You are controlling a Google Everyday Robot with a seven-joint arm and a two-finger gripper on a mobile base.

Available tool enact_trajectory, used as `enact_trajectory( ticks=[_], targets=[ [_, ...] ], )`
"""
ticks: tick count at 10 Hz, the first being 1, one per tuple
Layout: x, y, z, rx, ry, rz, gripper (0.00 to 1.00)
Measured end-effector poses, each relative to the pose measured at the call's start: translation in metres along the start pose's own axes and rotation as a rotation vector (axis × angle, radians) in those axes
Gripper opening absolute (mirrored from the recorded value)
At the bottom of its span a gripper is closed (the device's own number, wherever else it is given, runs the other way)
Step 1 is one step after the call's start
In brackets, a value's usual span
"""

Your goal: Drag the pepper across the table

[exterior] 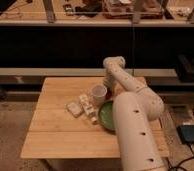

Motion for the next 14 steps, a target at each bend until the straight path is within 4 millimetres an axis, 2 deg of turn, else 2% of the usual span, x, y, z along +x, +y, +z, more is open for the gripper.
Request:
enact_trajectory(
  ticks=[1, 2, 5, 11, 14],
  targets=[
    [-0.004, -0.014, 0.003, -0.014, 0.0, -0.032, 0.18],
    [-0.013, -0.041, 0.01, -0.034, 0.0, -0.094, 0.18],
    [-0.027, -0.087, 0.017, -0.048, -0.005, -0.169, 0.18],
    [-0.042, -0.147, 0.013, -0.03, -0.003, -0.264, 0.18],
    [-0.061, -0.183, 0.011, -0.006, -0.018, -0.32, 0.18]
  ],
)
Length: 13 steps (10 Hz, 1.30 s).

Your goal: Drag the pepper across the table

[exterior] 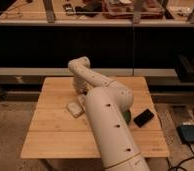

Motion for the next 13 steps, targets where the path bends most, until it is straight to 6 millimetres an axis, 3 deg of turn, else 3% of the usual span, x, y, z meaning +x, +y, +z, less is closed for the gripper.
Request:
enact_trajectory(
  ticks=[4, 7, 13],
  targets=[
    [-0.018, -0.045, 0.002, 0.023, -0.022, -0.079, 0.18],
    [-0.031, -0.067, 0.006, 0.02, -0.031, -0.134, 0.18],
    [-0.09, -0.129, 0.015, 0.043, -0.077, -0.301, 0.18]
  ],
)
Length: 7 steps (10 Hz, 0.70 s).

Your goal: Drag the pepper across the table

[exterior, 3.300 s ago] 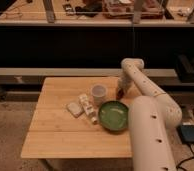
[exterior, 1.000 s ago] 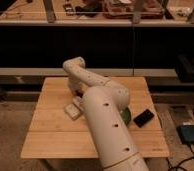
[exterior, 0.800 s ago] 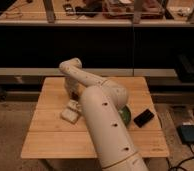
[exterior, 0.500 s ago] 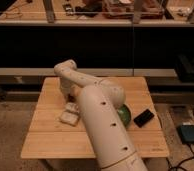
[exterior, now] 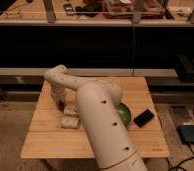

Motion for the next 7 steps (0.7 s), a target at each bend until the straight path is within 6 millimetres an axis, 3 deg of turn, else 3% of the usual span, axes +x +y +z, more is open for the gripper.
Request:
enact_trajectory(
  ticks=[3, 7],
  targets=[
    [-0.024, -0.018, 0.006, 0.011, -0.027, -0.053, 0.18],
    [-0.063, -0.025, 0.008, 0.022, -0.059, -0.108, 0.18]
  ],
)
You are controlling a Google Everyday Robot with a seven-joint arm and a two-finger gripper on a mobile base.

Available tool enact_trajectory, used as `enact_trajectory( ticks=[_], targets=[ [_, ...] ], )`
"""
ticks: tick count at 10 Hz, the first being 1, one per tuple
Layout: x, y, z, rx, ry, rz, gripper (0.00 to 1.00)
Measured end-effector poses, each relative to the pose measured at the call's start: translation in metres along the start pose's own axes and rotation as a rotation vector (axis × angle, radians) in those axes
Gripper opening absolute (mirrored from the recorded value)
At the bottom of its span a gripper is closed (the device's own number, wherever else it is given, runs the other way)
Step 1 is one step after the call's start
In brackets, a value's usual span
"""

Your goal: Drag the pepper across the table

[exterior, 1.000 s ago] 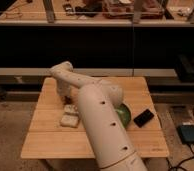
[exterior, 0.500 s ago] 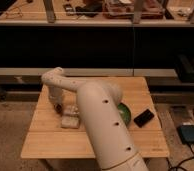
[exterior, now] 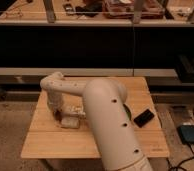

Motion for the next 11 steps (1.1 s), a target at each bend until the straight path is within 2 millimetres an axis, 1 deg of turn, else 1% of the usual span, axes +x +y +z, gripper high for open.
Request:
enact_trajectory(
  ticks=[1, 2, 4, 7, 8, 11],
  targets=[
    [-0.018, -0.003, 0.0, 0.004, -0.015, -0.023, 0.18],
    [-0.027, -0.004, -0.002, 0.008, -0.018, -0.038, 0.18],
    [-0.058, -0.009, -0.01, 0.026, -0.033, -0.093, 0.18],
    [-0.094, -0.015, -0.012, 0.061, -0.068, -0.147, 0.18],
    [-0.112, -0.019, -0.01, 0.081, -0.09, -0.179, 0.18],
    [-0.133, -0.016, -0.001, 0.1, -0.122, -0.213, 0.19]
  ],
)
